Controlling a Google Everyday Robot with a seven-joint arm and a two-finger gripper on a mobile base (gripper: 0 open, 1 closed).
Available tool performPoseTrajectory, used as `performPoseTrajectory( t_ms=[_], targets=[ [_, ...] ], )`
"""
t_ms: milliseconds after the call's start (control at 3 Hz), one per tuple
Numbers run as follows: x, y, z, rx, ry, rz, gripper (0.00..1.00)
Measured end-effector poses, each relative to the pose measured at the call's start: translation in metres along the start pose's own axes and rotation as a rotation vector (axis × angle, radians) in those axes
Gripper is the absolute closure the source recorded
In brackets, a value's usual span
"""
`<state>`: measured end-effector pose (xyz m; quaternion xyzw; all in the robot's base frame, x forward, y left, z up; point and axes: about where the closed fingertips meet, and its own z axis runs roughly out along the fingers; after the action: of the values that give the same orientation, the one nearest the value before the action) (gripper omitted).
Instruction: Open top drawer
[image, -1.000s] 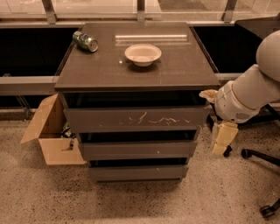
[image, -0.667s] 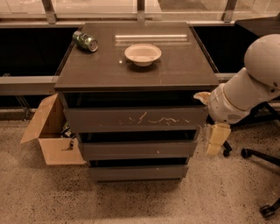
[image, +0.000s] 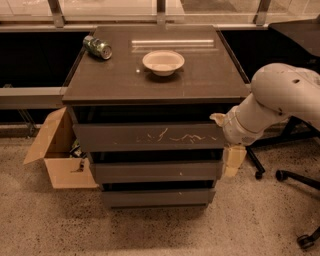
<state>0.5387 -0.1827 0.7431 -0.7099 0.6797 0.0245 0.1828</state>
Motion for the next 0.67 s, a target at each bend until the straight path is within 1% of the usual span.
performPoseTrajectory(
  t_ms=[333, 667],
  targets=[
    [0.005, -0.015, 0.029, 0.010, 0.017, -0.020, 0.00],
    [0.010, -0.032, 0.051, 0.024, 0.033, -0.023, 0.00]
  ],
)
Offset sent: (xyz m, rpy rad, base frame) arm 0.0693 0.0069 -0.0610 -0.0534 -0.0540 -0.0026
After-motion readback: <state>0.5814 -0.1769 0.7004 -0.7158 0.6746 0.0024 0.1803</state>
